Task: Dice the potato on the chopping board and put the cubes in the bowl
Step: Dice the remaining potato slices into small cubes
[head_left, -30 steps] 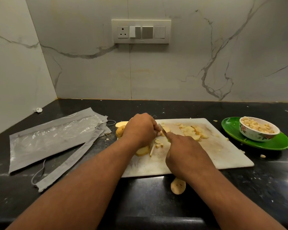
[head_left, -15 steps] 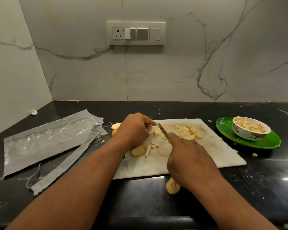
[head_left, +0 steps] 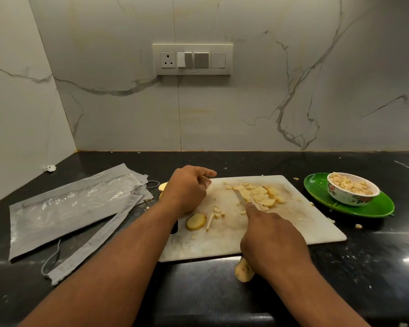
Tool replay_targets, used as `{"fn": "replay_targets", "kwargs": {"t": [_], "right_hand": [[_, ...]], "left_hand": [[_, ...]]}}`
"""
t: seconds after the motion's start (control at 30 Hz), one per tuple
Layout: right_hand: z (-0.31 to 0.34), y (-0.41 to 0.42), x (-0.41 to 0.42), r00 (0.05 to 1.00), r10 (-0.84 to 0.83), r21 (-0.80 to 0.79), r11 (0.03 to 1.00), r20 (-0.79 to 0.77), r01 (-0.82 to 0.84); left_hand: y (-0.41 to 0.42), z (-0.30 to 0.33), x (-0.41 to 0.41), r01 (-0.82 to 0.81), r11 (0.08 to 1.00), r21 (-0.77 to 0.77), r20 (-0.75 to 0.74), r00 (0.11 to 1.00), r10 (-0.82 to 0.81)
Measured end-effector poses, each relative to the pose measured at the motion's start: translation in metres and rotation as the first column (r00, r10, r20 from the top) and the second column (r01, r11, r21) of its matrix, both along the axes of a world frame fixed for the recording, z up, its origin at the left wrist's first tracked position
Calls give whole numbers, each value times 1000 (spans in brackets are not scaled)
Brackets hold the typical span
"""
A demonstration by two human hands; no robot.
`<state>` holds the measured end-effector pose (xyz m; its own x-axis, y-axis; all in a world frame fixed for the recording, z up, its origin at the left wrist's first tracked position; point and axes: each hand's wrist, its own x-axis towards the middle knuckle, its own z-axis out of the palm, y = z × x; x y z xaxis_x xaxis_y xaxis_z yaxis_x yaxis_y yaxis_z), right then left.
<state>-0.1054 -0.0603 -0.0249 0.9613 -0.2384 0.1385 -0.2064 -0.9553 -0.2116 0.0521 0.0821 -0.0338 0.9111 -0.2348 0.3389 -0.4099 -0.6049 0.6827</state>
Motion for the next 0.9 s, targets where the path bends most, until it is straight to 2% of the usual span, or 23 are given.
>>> {"fn": "replay_targets", "kwargs": {"t": [0.13, 0.27, 0.47, 0.6, 0.73, 0.8, 0.9], "right_hand": [[6, 9, 13, 999, 47, 32, 998, 14, -47], [6, 22, 35, 994, 109, -11, 994, 7, -109], [2, -7, 26, 1000, -14, -30, 999, -11, 14], [5, -7, 10, 1000, 2, -4, 1000, -4, -2], [7, 8, 21, 994, 102, 28, 994, -28, -101], [5, 8, 24, 991, 122, 19, 993, -60, -121], [4, -12, 20, 996, 49, -23, 998, -79, -51]], "left_hand": [[9, 9, 2, -47, 987, -152, 29, 998, 52], [22, 12, 8, -146, 965, -219, 68, 984, 165], [40, 18, 15, -264, 925, -272, -42, 964, 262], [51, 27, 18, -252, 952, -173, -147, 962, 228], [58, 42, 10, -227, 972, -67, -142, 966, 215], [63, 51, 5, -178, 982, 59, -177, 967, 186], [66, 55, 1, -92, 952, 291, -291, 940, 179]]}}
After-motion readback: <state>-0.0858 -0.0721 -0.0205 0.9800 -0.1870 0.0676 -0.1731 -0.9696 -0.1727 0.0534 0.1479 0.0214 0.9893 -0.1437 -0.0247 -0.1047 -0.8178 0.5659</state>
